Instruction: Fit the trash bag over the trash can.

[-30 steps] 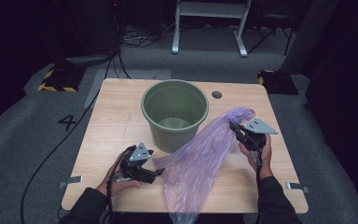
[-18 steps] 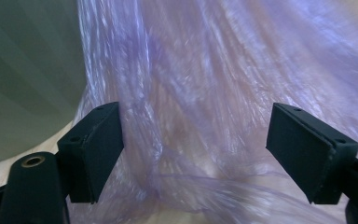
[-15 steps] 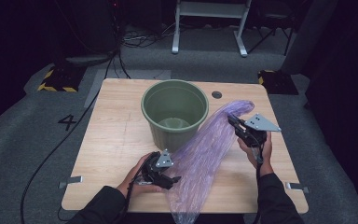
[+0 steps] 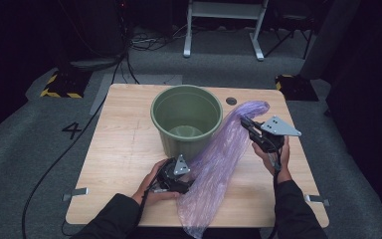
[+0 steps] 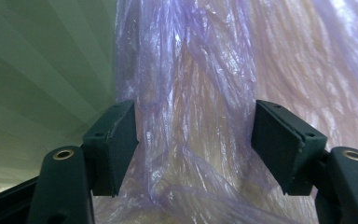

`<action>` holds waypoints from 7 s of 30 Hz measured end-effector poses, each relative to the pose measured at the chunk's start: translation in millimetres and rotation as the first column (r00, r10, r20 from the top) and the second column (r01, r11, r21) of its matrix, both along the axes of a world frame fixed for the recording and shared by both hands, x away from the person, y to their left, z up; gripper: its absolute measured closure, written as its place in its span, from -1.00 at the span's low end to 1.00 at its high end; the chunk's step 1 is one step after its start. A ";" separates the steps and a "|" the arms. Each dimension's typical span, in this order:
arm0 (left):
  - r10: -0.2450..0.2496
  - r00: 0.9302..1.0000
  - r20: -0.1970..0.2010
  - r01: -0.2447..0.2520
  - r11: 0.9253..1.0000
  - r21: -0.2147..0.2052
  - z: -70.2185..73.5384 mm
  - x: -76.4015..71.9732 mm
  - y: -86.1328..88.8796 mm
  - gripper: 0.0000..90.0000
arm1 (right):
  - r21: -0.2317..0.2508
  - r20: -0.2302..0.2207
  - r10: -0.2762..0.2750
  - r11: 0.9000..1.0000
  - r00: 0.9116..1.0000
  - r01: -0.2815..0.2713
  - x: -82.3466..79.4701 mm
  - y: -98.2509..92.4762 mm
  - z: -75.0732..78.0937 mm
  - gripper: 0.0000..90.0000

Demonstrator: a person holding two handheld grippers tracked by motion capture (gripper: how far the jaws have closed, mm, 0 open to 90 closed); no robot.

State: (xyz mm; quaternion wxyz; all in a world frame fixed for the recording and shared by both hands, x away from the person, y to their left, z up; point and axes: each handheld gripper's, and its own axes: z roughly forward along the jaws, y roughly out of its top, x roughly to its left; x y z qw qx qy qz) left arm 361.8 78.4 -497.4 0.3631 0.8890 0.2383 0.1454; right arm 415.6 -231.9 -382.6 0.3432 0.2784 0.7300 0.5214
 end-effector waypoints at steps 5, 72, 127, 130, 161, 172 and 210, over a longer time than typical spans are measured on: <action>-0.026 1.000 0.012 0.027 0.998 -0.051 9.9 -0.9 8.0 -0.41 | 0.007 0.042 0.042 0.999 0.998 -0.043 -9.6 3.9 10.8 0.90; 0.002 0.973 0.231 0.025 0.993 -0.114 83.0 -27.8 20.6 0.84 | -0.104 0.109 0.466 0.884 0.878 -0.456 -35.5 112.5 59.2 0.91; 0.047 0.955 0.294 0.018 0.976 -0.217 116.3 -32.9 45.5 0.91 | -0.113 -0.145 0.267 0.952 0.953 -0.284 14.5 126.5 73.7 0.60; 0.055 0.957 0.286 0.014 0.972 -0.233 117.8 -31.5 44.7 0.87 | -0.099 -0.140 0.265 0.955 0.954 -0.280 12.4 127.6 73.0 0.26; 0.058 0.962 0.266 0.013 0.966 -0.257 124.3 -27.7 39.4 0.81 | -0.192 0.012 0.429 0.888 0.903 -0.419 -62.4 111.2 43.1 0.84; 0.067 0.960 0.271 0.011 0.961 -0.277 122.8 -27.9 47.1 0.79 | -0.140 0.053 0.375 0.920 0.925 -0.365 -54.7 113.9 43.6 1.00; 0.102 0.972 0.210 -0.022 0.935 -0.354 130.3 -26.0 57.3 -0.08 | -0.079 0.070 0.243 0.968 0.968 -0.237 -35.4 112.0 48.5 1.00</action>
